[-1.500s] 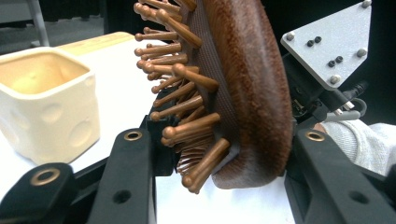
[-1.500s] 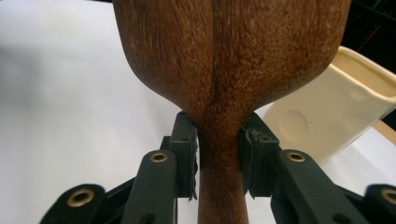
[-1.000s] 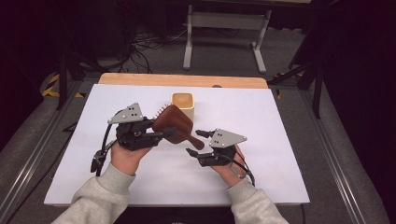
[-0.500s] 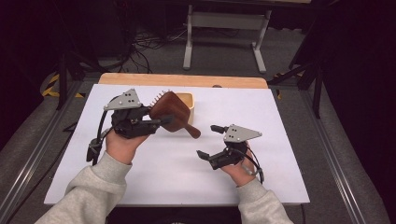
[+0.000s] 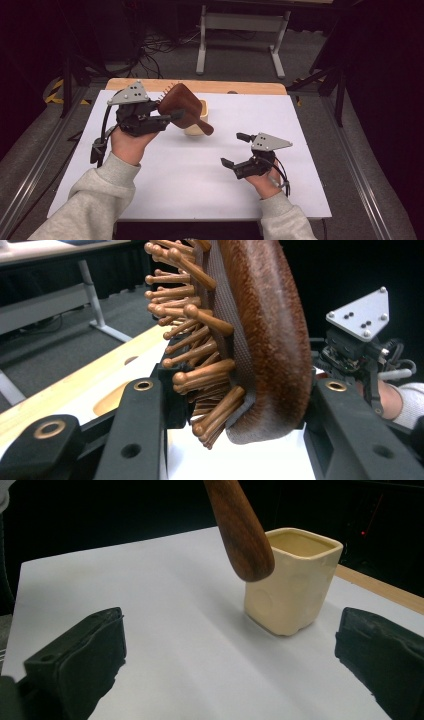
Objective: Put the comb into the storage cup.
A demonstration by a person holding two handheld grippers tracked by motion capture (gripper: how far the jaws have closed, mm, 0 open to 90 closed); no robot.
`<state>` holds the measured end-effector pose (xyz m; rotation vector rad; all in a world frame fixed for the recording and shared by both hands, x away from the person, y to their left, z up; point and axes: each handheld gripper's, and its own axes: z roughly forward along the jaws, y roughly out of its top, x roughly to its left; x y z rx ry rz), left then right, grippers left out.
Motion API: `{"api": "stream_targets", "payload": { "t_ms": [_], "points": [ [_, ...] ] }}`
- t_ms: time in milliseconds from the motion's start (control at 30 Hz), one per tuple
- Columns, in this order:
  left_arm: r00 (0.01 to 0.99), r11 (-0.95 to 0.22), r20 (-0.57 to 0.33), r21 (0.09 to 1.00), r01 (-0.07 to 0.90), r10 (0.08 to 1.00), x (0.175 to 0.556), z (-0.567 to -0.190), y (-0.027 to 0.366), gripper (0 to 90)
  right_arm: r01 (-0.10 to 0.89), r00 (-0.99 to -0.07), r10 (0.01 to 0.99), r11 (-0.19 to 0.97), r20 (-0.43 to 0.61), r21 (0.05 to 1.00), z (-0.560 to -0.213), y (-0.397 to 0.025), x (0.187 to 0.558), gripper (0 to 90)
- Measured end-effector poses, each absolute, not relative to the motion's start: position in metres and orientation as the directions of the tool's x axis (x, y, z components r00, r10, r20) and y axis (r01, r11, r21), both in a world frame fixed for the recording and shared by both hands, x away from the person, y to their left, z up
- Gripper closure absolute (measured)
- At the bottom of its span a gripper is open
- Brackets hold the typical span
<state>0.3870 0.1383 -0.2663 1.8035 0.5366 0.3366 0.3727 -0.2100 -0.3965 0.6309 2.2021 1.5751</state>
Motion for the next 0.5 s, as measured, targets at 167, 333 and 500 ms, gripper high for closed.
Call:
{"api": "stream_targets", "payload": {
  "t_ms": [167,333,500],
  "points": [
    [0.838,-0.221,-0.030,0.959,0.178,0.545,0.391,-0.261,0.141,59.1,0.150,-0.833,0.552,0.275,-0.028,0.950,-0.397,-0.212,0.374,0.6],
    [0.826,-0.212,-0.029,0.961,0.178,0.563,0.396,-0.258,0.143,59.0,0.150,-0.831,0.555,0.271,-0.027,0.951,-0.396,-0.213,0.374,0.6],
    [0.809,-0.193,-0.029,0.965,0.175,0.588,0.401,-0.257,0.145,59.0,0.151,-0.829,0.558,0.268,-0.026,0.952,-0.396,-0.214,0.374,0.6]
  ]
}}
